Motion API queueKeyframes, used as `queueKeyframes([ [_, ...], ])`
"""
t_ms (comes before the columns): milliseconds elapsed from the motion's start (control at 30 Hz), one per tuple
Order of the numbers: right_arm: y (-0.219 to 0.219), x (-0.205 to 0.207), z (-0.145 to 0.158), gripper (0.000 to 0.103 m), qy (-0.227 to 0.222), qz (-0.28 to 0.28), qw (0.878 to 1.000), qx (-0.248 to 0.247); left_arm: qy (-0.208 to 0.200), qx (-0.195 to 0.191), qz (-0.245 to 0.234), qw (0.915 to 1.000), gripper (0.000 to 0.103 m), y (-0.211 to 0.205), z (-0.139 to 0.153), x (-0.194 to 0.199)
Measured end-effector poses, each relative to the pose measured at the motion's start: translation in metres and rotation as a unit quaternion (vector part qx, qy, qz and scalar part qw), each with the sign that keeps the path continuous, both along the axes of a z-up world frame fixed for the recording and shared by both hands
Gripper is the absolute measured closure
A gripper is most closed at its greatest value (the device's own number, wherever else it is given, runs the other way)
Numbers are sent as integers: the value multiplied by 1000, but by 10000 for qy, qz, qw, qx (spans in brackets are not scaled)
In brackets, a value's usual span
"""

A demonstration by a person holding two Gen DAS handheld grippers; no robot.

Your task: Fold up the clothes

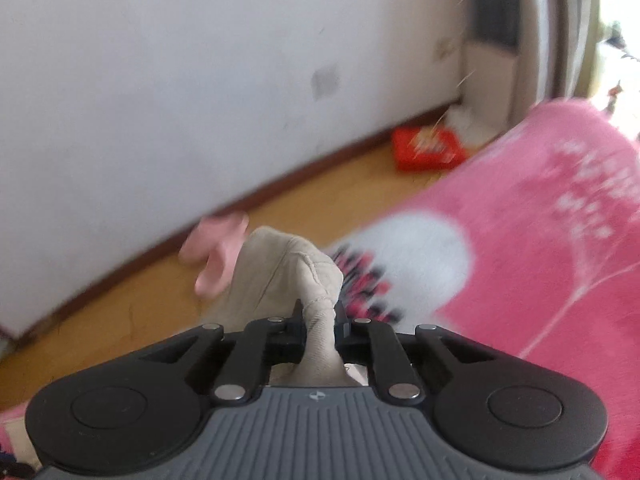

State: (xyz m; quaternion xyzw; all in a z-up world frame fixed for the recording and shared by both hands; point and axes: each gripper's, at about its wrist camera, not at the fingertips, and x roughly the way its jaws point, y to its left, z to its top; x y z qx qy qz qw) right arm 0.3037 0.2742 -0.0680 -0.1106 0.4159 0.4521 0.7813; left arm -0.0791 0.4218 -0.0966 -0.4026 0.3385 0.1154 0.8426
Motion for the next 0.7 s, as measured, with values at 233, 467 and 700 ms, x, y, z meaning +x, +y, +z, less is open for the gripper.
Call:
queueKeyframes([
  [233, -25, 42, 19, 91, -388, -501, 9979, 128, -226, 273, 0, 9994, 95, 21, -10, 48],
  [467, -23, 52, -21, 83, -396, -588, 9972, -240, 179, 293, -96, 9994, 91, 21, -27, 54],
  [700, -115, 37, 52, 60, -241, -1236, 9912, 395, 200, 143, -50, 9997, 67, 33, -9, 28],
])
